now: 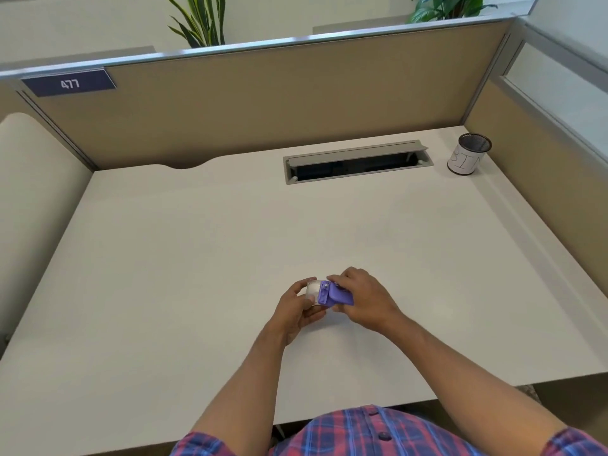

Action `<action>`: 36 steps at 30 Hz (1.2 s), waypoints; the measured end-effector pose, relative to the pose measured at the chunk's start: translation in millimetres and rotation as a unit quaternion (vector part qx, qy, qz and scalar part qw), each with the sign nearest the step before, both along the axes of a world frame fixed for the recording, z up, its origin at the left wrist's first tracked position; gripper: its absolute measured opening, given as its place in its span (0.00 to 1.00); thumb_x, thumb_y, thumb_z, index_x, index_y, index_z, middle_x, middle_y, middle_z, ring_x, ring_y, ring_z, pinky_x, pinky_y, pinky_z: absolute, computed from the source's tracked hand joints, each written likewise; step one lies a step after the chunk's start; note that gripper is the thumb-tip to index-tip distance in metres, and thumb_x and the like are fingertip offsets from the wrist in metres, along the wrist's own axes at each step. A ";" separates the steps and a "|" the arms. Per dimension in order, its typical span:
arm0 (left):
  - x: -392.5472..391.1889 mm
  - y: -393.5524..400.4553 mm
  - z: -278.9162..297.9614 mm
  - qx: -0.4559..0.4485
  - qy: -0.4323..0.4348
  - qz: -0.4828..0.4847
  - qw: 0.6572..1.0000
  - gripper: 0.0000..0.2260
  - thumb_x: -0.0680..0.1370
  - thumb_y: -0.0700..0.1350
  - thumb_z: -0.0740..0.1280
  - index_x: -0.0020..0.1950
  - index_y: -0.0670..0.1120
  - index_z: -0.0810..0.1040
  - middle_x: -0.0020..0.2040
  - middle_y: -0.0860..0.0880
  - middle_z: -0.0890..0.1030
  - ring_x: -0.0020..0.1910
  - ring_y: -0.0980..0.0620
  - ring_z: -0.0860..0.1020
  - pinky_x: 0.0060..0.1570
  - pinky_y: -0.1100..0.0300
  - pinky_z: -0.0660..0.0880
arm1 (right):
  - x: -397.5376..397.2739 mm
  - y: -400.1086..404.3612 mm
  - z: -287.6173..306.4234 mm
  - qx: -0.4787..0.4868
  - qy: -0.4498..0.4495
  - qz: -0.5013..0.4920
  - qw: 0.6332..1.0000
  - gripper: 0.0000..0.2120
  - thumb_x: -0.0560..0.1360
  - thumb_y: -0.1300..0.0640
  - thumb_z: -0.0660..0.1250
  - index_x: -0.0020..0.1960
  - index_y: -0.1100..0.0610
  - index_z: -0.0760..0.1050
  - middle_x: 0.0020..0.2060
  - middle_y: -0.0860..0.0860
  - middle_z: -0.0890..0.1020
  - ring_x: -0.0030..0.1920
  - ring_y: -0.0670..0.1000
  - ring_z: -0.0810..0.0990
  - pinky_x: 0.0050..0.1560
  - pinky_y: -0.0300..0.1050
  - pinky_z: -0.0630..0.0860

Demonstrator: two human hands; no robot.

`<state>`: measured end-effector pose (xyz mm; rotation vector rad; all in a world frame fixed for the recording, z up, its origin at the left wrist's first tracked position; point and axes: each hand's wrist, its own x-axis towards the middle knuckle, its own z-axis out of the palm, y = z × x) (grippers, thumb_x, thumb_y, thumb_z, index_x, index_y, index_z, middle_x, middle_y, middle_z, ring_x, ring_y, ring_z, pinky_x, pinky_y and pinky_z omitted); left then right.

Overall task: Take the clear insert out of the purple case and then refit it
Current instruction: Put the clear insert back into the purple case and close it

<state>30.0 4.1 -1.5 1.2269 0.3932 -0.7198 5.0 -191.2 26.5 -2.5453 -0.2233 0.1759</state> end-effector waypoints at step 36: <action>-3.2 -7.6 -4.7 -0.117 0.083 0.081 0.986 0.17 0.83 0.39 0.54 0.62 0.46 0.81 0.56 0.38 0.85 0.49 0.37 0.85 0.49 0.47 0.83 | 8.7 21.4 7.2 -0.070 -0.013 0.022 0.997 0.27 0.74 0.58 0.70 0.72 0.50 0.72 0.56 0.51 0.78 0.55 0.54 0.75 0.54 0.47 0.75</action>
